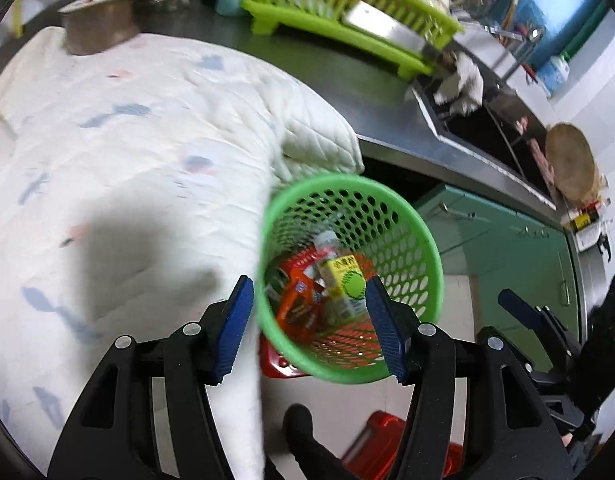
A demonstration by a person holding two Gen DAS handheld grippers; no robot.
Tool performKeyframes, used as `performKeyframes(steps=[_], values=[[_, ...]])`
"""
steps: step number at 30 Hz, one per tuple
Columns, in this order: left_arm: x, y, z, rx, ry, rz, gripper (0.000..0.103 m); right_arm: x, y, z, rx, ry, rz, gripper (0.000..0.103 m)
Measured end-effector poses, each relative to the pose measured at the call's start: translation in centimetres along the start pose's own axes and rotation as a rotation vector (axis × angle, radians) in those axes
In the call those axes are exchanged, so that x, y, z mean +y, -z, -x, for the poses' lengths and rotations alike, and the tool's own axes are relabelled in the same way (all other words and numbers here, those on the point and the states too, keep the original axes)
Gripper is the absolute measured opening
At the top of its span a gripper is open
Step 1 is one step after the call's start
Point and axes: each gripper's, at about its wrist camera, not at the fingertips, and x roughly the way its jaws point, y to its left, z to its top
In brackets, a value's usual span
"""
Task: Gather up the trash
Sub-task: 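Drop the bottle into the green basket with the left tool while the right tool carries the cup over it, then move both tools back over the cloth toward the white paper cup and yellow bag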
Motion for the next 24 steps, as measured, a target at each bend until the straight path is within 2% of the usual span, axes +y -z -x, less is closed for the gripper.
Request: performKeyframes(steps=[10,15,24], values=[[7.8,1.9,7.4,-0.129,-0.104,0.122,0.058,6.5,-3.4,-2.0,-0.003,-0.115,0.133,0.073],[13.7,3.0,11.2,-0.19,-0.199,0.222,0.059,11.4,-5.6,-4.5,0.015,-0.195,0.217,0.073],[23.3,5.7,16.0,-0.275,-0.309,0.426,0.061,21.9,-10.2,-9.3,0.033,-0.343,0.378,0.073]])
